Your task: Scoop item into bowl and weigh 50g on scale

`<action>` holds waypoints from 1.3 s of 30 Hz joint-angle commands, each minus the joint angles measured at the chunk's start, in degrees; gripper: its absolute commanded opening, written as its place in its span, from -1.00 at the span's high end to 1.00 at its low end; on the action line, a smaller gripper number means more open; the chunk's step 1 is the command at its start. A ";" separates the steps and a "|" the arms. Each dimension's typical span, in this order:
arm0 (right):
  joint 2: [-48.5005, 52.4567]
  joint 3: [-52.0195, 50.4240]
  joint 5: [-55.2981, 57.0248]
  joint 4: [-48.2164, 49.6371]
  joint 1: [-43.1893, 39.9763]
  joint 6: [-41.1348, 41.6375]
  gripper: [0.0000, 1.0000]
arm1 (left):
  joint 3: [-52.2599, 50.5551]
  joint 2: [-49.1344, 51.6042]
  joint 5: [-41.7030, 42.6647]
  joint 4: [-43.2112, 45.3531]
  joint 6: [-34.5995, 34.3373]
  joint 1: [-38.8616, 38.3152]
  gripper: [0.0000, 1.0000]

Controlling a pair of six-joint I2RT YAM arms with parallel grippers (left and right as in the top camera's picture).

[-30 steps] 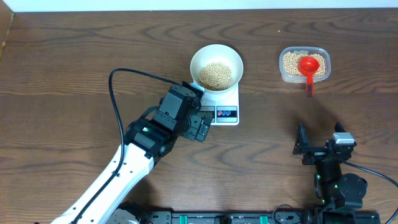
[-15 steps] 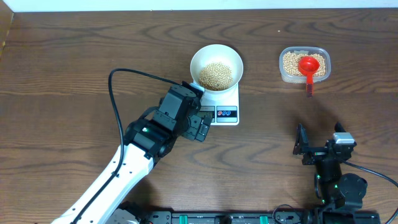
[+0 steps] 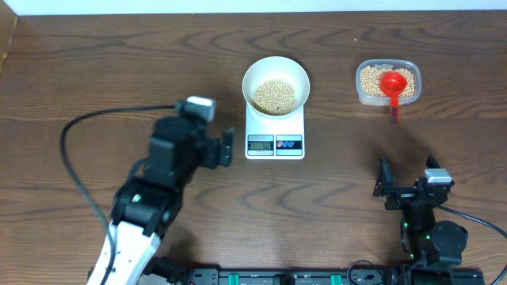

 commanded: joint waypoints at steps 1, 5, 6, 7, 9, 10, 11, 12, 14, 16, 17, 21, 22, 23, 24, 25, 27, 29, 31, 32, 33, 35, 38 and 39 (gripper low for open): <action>-0.46 -0.42 0.46 0.11 0.33 -0.26 -0.98 | -6.43 -6.82 4.44 3.63 -0.07 5.01 -0.99; -0.46 -0.42 0.46 0.11 0.33 -0.26 -0.99 | -13.33 -14.99 4.68 8.22 -0.07 9.42 -0.99; -0.46 -0.42 0.46 0.11 0.33 -0.26 -0.99 | -15.08 -17.22 4.66 9.33 -0.07 10.47 -0.99; -0.46 -0.42 0.46 0.11 0.33 -0.26 -0.99 | -16.65 -19.19 4.63 10.47 -0.07 11.39 -1.00; -0.46 -0.42 0.46 0.11 0.33 -0.26 -0.98 | -20.26 -23.37 4.61 13.07 -0.07 13.14 -0.99; -0.46 -0.42 0.46 0.11 0.33 -0.26 -0.99 | -22.01 -25.27 4.61 14.27 0.07 13.88 -0.99; -0.46 -0.42 0.46 0.11 0.33 -0.26 -0.98 | -24.15 -27.43 4.61 15.76 0.48 14.64 -0.99; -0.46 -0.42 0.46 0.11 0.33 -0.26 -0.99 | -26.10 -29.29 4.59 17.11 1.09 15.28 -1.00; -0.46 -0.42 0.46 0.11 0.33 -0.26 -0.99 | -29.59 -32.59 4.59 18.95 2.49 16.35 -0.99; -0.46 -0.42 0.46 0.11 0.33 -0.26 -0.99 | -32.54 -36.04 4.59 19.26 3.45 17.49 -0.99; -0.46 -0.42 0.46 0.11 0.33 -0.26 -0.99 | -33.90 -37.88 4.55 19.26 3.67 18.01 -0.99; -0.46 -0.42 0.46 0.11 0.33 -0.26 -0.99 | -37.97 -44.50 4.55 19.26 6.78 19.50 -0.99; -0.46 -0.42 0.46 0.11 0.33 -0.26 -0.98 | -38.73 -46.05 4.55 19.26 8.20 19.61 -0.99; -0.46 -0.42 0.46 0.11 0.33 -0.26 -0.99 | -39.71 -48.33 4.55 19.26 10.19 19.65 -0.99; -0.46 -0.42 0.46 0.11 0.33 -0.26 -0.98 | -40.19 -49.51 4.33 19.23 10.99 19.65 -0.99; -0.46 -0.42 0.46 0.11 0.33 -0.26 -0.99 | -40.61 -50.45 4.15 19.21 11.43 19.65 -0.99; -0.46 -0.42 0.46 0.11 0.33 -0.26 -0.99 | -41.57 -53.09 3.98 17.03 12.20 19.80 -0.99; -0.46 -0.42 0.46 0.11 0.33 -0.26 -0.99 | -41.97 -54.64 3.02 15.28 12.17 19.80 -0.99; -0.46 -0.42 0.46 0.11 0.33 -0.26 -0.98 | -42.36 -54.69 2.08 15.37 12.33 19.80 -0.99; -0.46 -0.42 0.46 0.11 0.33 -0.26 -0.99 | -42.51 -54.69 1.99 15.37 12.39 19.80 -0.99; -0.46 -0.42 0.46 0.11 0.33 -0.26 -0.99 | -42.66 -54.69 1.53 15.37 12.59 19.80 -1.00; -0.46 -0.42 0.46 0.11 0.33 -0.26 -0.98 | -43.15 -54.69 1.31 15.52 12.57 19.80 -0.99; -0.46 -0.42 0.46 0.11 0.33 -0.26 -0.98 | -45.38 -54.69 1.11 19.10 12.57 19.80 -0.99; -0.46 -0.42 0.46 0.11 0.33 -0.26 -0.99 | -45.40 -54.71 1.11 18.73 12.57 19.80 -0.99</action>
